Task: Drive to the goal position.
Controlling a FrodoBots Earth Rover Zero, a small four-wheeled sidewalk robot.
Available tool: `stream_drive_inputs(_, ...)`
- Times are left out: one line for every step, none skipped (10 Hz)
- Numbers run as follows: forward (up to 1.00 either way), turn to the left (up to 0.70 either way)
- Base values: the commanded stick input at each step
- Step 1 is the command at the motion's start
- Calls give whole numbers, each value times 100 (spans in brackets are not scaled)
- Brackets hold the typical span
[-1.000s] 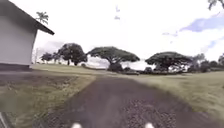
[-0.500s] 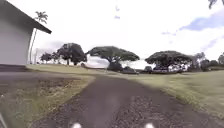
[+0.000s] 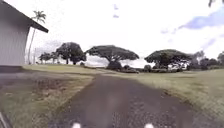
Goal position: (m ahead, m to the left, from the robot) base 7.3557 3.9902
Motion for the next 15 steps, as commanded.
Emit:
stream_drive_inputs(70,0)
stream_drive_inputs(70,0)
stream_drive_inputs(70,0)
stream_drive_inputs(70,0)
stream_drive_inputs(70,0)
stream_drive_inputs(70,0)
stream_drive_inputs(70,0)
stream_drive_inputs(70,0)
stream_drive_inputs(70,0)
stream_drive_inputs(70,0)
stream_drive_inputs(70,0)
stream_drive_inputs(70,0)
stream_drive_inputs(70,0)
stream_drive_inputs(70,0)
stream_drive_inputs(70,0)
